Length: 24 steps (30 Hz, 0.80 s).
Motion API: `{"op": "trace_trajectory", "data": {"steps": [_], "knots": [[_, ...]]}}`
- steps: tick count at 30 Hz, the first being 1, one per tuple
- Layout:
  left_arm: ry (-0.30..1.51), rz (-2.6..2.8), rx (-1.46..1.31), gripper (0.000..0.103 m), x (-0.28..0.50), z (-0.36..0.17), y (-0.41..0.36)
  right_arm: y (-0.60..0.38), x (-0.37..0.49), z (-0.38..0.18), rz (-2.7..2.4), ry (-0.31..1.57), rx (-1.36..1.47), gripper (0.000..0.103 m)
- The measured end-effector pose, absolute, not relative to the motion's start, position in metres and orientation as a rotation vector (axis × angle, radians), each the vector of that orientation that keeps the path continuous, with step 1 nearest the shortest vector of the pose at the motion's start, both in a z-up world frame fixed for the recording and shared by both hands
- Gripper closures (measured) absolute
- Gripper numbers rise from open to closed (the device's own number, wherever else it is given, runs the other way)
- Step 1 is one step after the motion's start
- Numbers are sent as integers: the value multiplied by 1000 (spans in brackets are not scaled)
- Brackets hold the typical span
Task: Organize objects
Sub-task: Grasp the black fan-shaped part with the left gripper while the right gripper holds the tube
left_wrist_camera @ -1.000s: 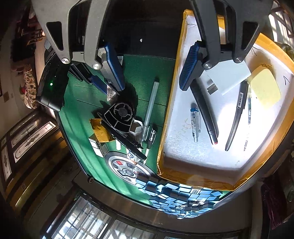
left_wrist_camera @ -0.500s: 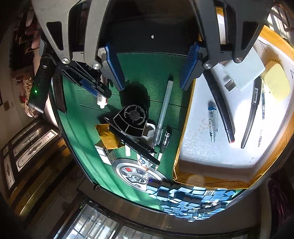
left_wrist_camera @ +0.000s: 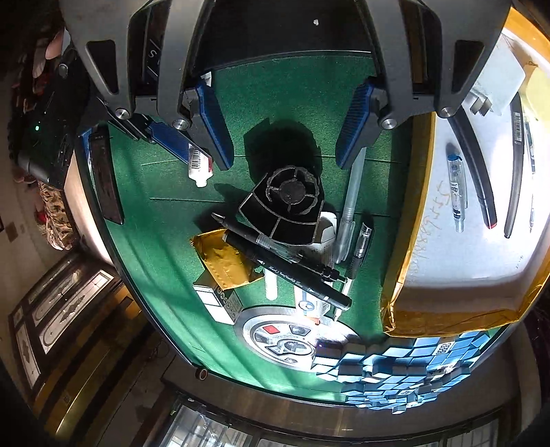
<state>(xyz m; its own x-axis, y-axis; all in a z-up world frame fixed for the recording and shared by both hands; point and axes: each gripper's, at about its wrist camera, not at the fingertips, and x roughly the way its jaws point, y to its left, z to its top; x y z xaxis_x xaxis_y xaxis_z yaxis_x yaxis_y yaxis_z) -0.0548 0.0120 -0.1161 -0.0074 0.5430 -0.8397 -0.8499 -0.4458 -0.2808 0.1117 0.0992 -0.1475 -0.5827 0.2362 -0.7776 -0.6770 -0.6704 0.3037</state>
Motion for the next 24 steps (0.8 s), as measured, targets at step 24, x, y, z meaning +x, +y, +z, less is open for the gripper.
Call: {"op": "trace_trajectory", "data": {"steps": [24], "knots": [[452,1687,-1189,56,-53,-143,34,100,113,-147,2241,795,-990,74]]}}
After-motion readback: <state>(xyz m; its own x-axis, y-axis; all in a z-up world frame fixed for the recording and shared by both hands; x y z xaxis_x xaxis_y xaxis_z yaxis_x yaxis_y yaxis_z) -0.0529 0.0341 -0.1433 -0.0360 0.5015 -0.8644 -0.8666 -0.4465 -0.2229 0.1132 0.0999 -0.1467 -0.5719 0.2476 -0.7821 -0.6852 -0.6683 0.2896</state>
